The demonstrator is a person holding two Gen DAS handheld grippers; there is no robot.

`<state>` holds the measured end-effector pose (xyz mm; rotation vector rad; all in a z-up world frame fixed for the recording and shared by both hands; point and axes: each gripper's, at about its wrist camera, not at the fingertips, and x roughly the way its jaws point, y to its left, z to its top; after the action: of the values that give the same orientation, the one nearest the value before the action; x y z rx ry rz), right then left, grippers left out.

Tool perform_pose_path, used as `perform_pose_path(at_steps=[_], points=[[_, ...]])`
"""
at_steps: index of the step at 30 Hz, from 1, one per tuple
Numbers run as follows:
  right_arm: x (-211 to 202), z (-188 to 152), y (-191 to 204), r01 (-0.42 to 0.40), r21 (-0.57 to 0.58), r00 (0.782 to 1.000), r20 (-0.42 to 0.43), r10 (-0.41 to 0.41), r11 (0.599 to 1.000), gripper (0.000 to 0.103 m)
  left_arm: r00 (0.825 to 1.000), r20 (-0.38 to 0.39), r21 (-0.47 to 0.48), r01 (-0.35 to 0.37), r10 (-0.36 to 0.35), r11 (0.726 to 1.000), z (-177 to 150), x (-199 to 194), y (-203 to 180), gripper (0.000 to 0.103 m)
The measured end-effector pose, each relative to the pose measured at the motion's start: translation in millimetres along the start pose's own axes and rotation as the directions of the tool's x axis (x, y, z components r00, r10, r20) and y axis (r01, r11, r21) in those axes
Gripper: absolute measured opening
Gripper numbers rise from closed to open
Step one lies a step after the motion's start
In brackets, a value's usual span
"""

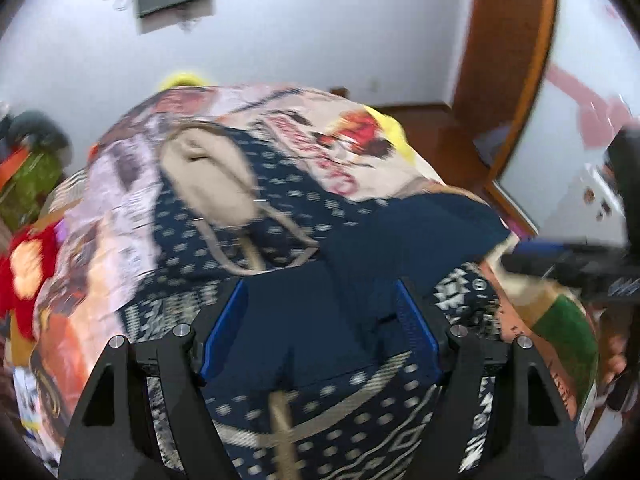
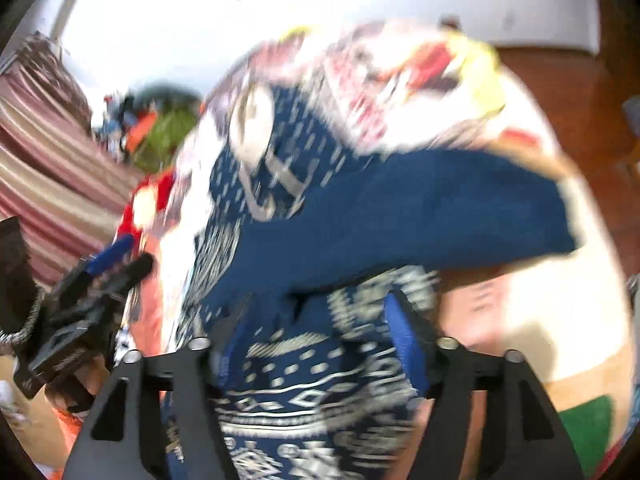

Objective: Fold large clothes

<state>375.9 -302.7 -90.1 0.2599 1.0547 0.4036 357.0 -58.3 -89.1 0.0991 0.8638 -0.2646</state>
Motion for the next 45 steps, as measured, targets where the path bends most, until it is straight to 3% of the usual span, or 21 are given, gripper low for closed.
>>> perform_pose_path(at_steps=[5, 9, 13, 16, 18, 19, 20, 23, 27, 30, 32, 37, 45], points=[[-60.1, 1.3, -46.3, 0.103, 0.062, 0.980, 0.166, -0.112, 0.993, 0.079, 0.995, -0.076, 0.151, 0.071, -0.060, 0.986, 16.2, 42.3, -71.2, 0.074], [-90.8, 0.4, -82.2, 0.190, 0.123, 0.953, 0.218, -0.213, 0.974, 0.080, 0.986, -0.135, 0.255, 0.128, -0.096, 0.959, 23.6, 75.5, -124.5, 0.074], [-108.2, -7.2, -109.7, 0.280, 0.155, 0.919, 0.243, -0.311, 0.947, 0.080, 0.984, -0.173, 0.352, 0.101, -0.041, 0.930, 26.8, 110.6, -159.2, 0.074], [-112.3, -14.9, -122.3, 0.296, 0.176, 0.909, 0.249, -0.333, 0.939, 0.080, 0.989, -0.139, 0.440, 0.010, 0.058, 0.898, 24.2, 131.9, -178.1, 0.073], [-110.4, -19.7, -126.6, 0.302, 0.182, 0.908, 0.244, -0.340, 0.936, 0.080, 0.991, -0.089, 0.486, -0.047, 0.103, 0.873, 20.1, 137.4, -183.5, 0.056], [-108.7, -21.2, -127.7, 0.308, 0.179, 0.908, 0.240, -0.345, 0.934, 0.080, 0.990, -0.064, 0.500, -0.079, 0.127, 0.862, 18.9, 138.0, -184.5, 0.042], [-106.4, -22.1, -128.0, 0.313, 0.173, 0.907, 0.237, -0.348, 0.934, 0.080, 0.990, -0.050, 0.492, -0.093, 0.134, 0.865, 19.9, 137.2, -182.4, 0.029], [-101.1, -26.1, -126.8, 0.317, 0.154, 0.910, 0.228, -0.346, 0.936, 0.080, 0.996, -0.032, 0.417, -0.064, 0.085, 0.907, 31.7, 124.3, -165.7, 0.007], [-89.8, -23.8, -117.9, 0.303, 0.133, 0.921, 0.214, -0.325, 0.944, 0.080, 1.000, 0.024, 0.241, -0.014, 0.009, 0.970, 56.6, 86.8, -120.6, 0.007], [-80.2, -18.5, -104.4, 0.290, 0.096, 0.929, 0.212, -0.304, 0.952, 0.080, 0.998, 0.053, 0.122, 0.025, -0.032, 0.992, 65.1, 60.4, -81.3, 0.007], [-74.0, -14.8, -92.4, 0.284, 0.062, 0.934, 0.208, -0.291, 0.957, 0.080, 0.997, 0.063, 0.045, 0.042, -0.045, 0.998, 66.8, 44.7, -47.3, 0.007], [-47.8, -0.6, -52.9, 0.285, -0.059, 0.944, 0.188, -0.270, 0.957, 0.081, 0.997, 0.070, -0.059, -0.011, 0.015, 0.998, 51.6, 24.6, 22.0, 0.007], [16.4, 16.7, 0.3, 0.284, -0.237, 0.959, 0.084, -0.272, 0.929, 0.081, 0.996, -0.060, -0.226, -0.073, 0.061, 0.971, -12.9, 37.2, 128.7, 0.007]])
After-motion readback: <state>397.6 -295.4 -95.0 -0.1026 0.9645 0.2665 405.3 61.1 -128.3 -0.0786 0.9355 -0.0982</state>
